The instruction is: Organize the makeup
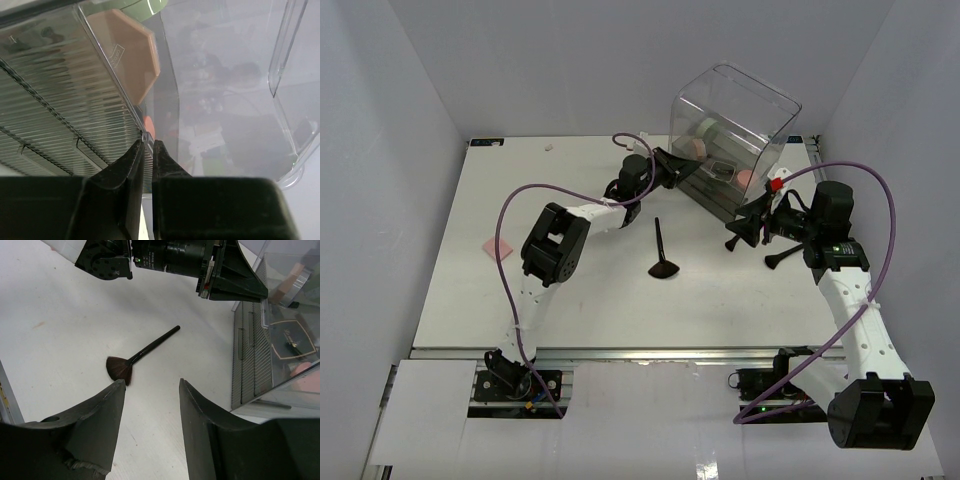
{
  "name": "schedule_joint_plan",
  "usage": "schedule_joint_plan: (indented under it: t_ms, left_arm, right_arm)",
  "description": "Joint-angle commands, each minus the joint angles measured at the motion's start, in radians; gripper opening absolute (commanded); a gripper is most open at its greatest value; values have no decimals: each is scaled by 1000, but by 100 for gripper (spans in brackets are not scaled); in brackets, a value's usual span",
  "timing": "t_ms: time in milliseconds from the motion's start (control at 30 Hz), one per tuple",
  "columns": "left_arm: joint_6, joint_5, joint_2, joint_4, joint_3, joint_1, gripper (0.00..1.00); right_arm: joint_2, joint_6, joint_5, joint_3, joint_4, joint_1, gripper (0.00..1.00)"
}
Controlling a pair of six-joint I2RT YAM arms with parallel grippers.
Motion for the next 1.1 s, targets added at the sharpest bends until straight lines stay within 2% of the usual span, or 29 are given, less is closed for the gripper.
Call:
schedule_joint_plan:
  t_ms: [0,267,400,633,833,1000,1067]
  left_arm:
    - [67,5,-150,2,-93,5,0]
    - [62,37,-302,73,-247,31,0]
    - [66,43,-358,81,-287,39,0]
    - [74,71,-462,92,-357,65,0]
    - [49,103,-507,85,-355,88,0]
    - [37,120,-517,73,-329,93,0]
    - [34,125,-517,72,-323,95,0]
  right_arm:
    - [12,15,-1,-13,50,-5,55]
    - [4,45,21,-7,64,-8,60]
    - [-7,97,40,30,65,-55,64]
    - [11,220,23,98,65,-102,75]
    - [105,481,-86,136,153,-112,75]
    - [170,753,-159,144,361,-111,73]
    - [185,805,-165,146,414,-106,72]
